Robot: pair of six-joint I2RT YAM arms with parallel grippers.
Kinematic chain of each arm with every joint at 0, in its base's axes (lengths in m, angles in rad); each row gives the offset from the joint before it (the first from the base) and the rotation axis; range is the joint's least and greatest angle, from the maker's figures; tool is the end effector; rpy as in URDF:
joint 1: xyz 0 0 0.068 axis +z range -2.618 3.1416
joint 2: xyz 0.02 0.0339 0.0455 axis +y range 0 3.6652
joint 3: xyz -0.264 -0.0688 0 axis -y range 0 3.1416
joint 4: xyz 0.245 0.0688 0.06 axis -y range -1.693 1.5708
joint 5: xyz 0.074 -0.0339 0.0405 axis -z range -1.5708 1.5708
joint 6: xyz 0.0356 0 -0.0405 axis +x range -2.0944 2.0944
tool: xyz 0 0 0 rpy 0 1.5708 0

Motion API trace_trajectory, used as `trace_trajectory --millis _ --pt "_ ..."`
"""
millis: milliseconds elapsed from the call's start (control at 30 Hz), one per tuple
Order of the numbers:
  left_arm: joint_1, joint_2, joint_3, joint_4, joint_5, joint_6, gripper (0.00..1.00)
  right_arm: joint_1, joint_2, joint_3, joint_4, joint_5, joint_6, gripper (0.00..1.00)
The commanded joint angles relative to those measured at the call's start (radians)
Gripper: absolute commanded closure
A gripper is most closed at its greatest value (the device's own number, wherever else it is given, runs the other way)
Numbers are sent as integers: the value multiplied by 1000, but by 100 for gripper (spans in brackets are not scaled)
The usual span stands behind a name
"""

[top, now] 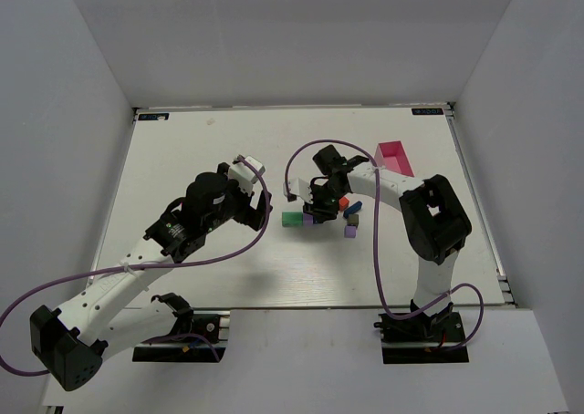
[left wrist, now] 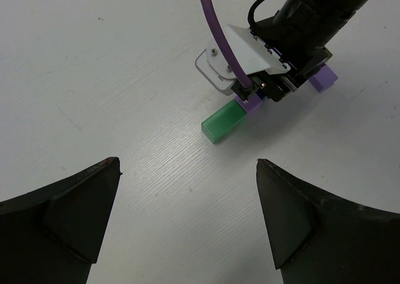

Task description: Build the wood block tower

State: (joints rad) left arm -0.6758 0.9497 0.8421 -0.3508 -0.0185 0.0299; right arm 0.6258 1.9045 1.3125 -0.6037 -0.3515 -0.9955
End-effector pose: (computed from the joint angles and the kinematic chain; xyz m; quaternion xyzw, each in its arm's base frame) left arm 0.1679 -0.1338 0.3130 0.2889 0.7986 -0.1601 0.5031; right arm 0.3029 0.2341 0.1761 -0.7235 0.6429 0.1351 0.2120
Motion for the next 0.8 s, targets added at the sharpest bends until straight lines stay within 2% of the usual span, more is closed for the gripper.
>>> trace_trajectory --millis 0,767 --pt "5 -25 -8 6 0 5 0 8 11 8 -27 -29 0 88" --pt "5 -25 -8 6 0 5 0 9 24 11 -44 -10 -3 86"
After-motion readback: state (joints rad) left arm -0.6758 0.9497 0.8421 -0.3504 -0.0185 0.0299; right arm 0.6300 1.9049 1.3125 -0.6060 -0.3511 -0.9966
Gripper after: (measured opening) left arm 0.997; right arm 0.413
